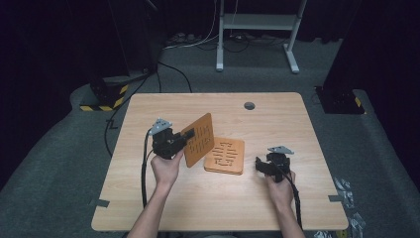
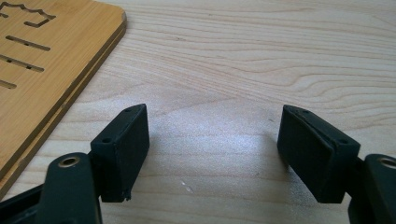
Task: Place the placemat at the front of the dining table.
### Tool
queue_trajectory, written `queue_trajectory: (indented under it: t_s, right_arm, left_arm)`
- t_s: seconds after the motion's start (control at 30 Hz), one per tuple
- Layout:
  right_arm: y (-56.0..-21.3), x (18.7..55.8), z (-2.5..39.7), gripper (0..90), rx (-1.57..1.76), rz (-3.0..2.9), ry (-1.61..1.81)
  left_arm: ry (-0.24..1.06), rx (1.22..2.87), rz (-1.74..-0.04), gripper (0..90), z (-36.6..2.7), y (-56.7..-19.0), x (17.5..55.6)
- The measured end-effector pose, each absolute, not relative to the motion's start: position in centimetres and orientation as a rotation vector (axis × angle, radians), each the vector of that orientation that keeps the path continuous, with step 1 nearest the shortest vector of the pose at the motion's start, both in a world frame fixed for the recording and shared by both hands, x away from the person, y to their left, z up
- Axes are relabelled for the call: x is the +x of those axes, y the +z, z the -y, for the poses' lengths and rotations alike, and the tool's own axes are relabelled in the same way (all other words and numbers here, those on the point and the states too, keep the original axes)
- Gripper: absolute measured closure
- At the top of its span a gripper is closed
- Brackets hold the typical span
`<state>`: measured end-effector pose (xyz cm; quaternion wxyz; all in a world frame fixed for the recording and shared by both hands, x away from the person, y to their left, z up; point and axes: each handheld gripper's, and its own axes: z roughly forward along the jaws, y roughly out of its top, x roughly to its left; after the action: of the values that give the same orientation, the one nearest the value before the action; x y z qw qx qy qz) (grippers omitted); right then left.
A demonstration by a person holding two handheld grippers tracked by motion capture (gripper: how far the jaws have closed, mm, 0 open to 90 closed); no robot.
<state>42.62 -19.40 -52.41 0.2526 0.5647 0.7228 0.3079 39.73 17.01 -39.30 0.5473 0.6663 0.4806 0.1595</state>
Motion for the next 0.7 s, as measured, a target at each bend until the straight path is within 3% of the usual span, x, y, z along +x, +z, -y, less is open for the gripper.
queue_trajectory:
  t_s: [0.7]
  right_arm:
    - [-52.4,42.6,19.4,25.0,1.536,-1.965,0.837]
  left_arm:
    - [0.400,1.548,-1.156,85.9,-18.6,-39.4,38.2]
